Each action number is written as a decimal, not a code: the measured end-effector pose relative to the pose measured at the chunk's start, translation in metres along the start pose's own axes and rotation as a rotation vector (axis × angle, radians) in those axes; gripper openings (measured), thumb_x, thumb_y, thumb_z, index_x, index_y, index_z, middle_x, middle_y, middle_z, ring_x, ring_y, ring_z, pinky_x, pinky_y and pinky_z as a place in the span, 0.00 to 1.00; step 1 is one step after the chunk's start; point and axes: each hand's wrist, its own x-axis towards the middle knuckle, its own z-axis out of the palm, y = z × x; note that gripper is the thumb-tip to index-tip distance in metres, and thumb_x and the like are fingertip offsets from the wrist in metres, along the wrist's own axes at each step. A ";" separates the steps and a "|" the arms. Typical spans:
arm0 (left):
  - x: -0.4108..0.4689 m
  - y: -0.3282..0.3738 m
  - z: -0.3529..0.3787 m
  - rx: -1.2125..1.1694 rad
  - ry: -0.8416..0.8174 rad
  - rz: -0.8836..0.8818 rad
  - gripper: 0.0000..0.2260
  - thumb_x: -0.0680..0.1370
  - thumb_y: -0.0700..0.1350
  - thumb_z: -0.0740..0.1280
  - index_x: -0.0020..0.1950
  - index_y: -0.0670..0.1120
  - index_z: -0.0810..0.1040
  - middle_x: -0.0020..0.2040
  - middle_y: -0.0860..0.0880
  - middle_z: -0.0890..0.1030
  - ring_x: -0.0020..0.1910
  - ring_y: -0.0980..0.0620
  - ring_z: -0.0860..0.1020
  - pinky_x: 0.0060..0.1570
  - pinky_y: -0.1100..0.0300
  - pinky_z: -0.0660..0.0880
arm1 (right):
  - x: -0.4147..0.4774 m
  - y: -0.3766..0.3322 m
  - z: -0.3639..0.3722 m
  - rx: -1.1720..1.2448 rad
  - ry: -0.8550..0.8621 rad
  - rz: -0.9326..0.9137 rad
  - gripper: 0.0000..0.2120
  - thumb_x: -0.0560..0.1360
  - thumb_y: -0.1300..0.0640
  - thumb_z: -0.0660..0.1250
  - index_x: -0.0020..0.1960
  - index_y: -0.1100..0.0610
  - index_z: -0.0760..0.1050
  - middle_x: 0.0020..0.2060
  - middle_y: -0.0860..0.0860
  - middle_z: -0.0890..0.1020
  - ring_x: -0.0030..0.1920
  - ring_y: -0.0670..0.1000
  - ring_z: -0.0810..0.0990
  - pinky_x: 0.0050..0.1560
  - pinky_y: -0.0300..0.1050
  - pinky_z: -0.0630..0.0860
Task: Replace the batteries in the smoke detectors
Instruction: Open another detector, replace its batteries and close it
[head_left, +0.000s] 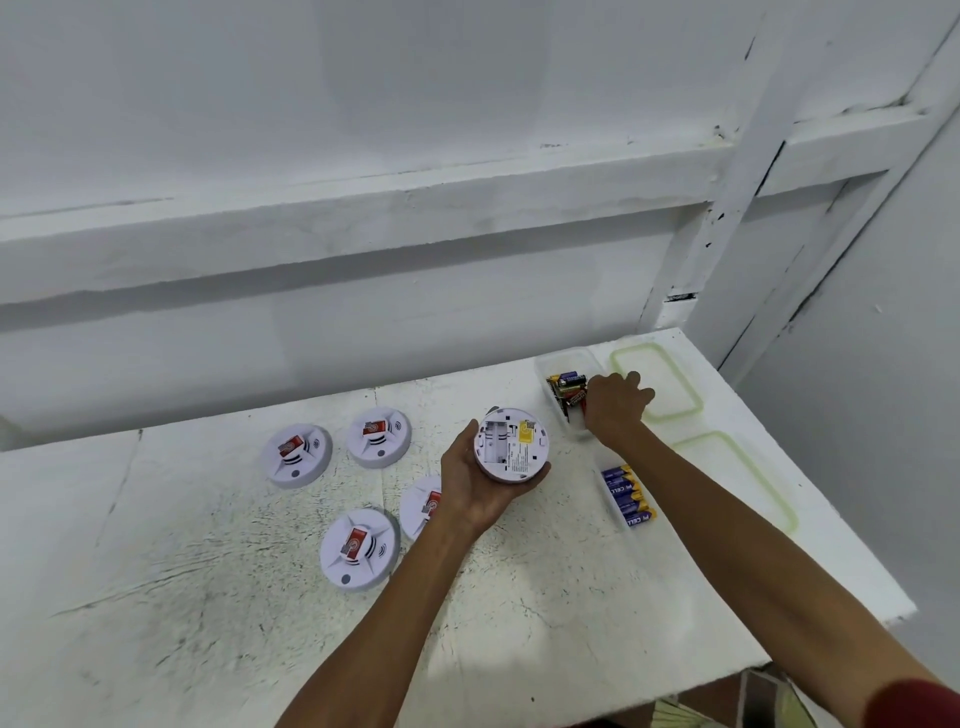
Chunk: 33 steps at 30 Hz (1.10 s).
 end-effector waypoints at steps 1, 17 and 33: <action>-0.002 0.000 0.000 -0.003 -0.009 0.000 0.17 0.83 0.52 0.62 0.55 0.43 0.87 0.65 0.35 0.80 0.71 0.32 0.71 0.72 0.30 0.63 | 0.000 -0.001 0.001 -0.003 0.002 0.003 0.13 0.74 0.60 0.66 0.58 0.53 0.74 0.53 0.51 0.77 0.60 0.56 0.69 0.49 0.49 0.64; -0.008 0.003 -0.002 -0.024 -0.019 0.045 0.19 0.79 0.51 0.65 0.68 0.44 0.79 0.69 0.34 0.76 0.71 0.30 0.70 0.71 0.28 0.62 | -0.001 0.003 0.010 0.374 0.137 -0.121 0.11 0.76 0.53 0.65 0.56 0.55 0.76 0.49 0.56 0.80 0.60 0.59 0.70 0.56 0.53 0.67; -0.004 0.001 0.003 0.028 -0.041 0.049 0.18 0.79 0.50 0.63 0.65 0.44 0.80 0.66 0.35 0.80 0.65 0.32 0.76 0.69 0.31 0.66 | -0.095 -0.012 -0.025 1.365 0.287 -0.395 0.09 0.75 0.58 0.74 0.53 0.57 0.80 0.42 0.48 0.86 0.43 0.41 0.84 0.45 0.30 0.77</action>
